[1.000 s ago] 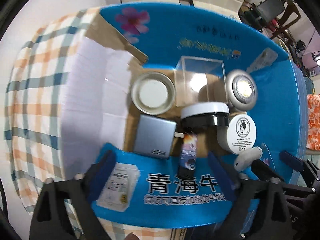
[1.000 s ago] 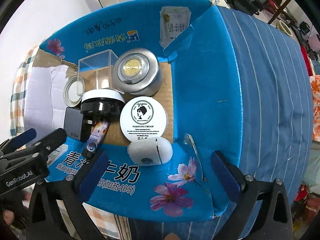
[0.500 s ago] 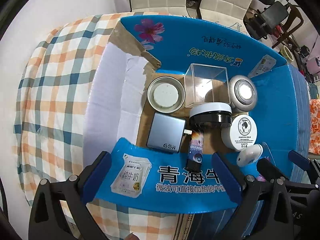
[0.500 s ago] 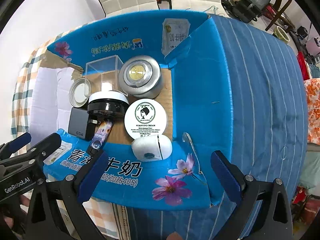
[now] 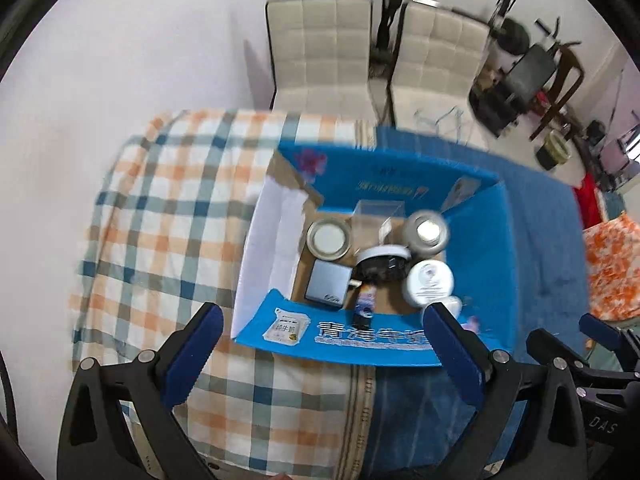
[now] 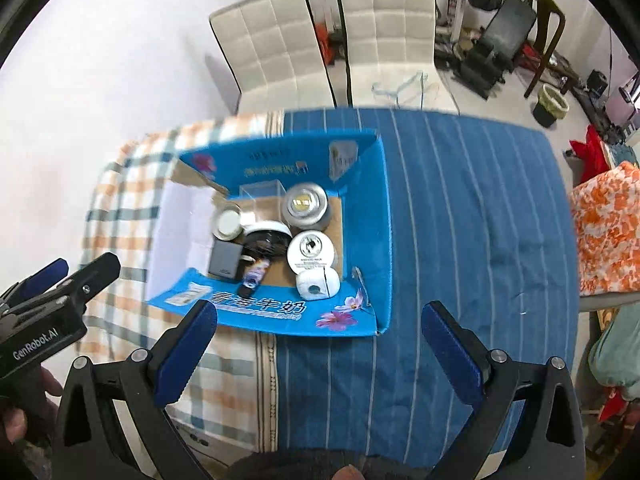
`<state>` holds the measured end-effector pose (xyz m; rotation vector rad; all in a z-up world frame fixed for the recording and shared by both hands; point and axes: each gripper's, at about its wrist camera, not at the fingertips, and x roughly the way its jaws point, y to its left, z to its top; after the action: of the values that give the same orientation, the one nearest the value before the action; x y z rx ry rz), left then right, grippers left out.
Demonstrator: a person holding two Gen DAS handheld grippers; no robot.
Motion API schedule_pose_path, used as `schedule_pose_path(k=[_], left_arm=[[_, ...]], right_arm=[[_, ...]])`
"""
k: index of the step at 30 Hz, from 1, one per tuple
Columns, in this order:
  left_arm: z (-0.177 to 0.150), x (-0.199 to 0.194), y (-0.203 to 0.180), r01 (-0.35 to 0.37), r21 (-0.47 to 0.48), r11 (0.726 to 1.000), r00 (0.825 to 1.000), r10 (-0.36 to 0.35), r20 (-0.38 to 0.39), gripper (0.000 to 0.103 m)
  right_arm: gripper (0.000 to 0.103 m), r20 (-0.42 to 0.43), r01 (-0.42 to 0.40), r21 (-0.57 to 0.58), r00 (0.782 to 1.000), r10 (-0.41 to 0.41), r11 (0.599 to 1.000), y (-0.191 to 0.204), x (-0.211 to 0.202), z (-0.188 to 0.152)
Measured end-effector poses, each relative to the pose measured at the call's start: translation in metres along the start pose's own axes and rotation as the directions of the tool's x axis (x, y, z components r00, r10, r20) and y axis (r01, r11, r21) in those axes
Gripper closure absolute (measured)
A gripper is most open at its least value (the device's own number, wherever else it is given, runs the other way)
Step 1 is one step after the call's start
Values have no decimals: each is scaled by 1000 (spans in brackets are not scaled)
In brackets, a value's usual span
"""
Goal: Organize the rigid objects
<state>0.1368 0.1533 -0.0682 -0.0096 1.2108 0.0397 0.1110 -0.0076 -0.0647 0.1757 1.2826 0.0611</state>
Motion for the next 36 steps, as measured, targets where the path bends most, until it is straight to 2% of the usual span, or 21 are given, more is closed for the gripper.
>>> schedule_pose_path(k=[7, 17, 25, 36], left_arm=[[-8, -70, -14, 9, 31, 999, 997, -11, 82, 0], [-23, -107, -25, 23, 45, 999, 995, -28, 92, 0], [-31, -112, -26, 9, 36, 999, 995, -12, 96, 0], [-35, -104, -16, -11, 9, 1000, 997, 10, 77, 0]], right_arm=[[0, 64, -29, -21, 997, 31, 999, 2, -66, -8], [0, 100, -27, -35, 994, 31, 999, -5, -110, -22], [0, 127, 32, -49, 992, -26, 998, -4, -111, -22], [0, 101, 74, -42, 992, -69, 996, -8, -89, -22]])
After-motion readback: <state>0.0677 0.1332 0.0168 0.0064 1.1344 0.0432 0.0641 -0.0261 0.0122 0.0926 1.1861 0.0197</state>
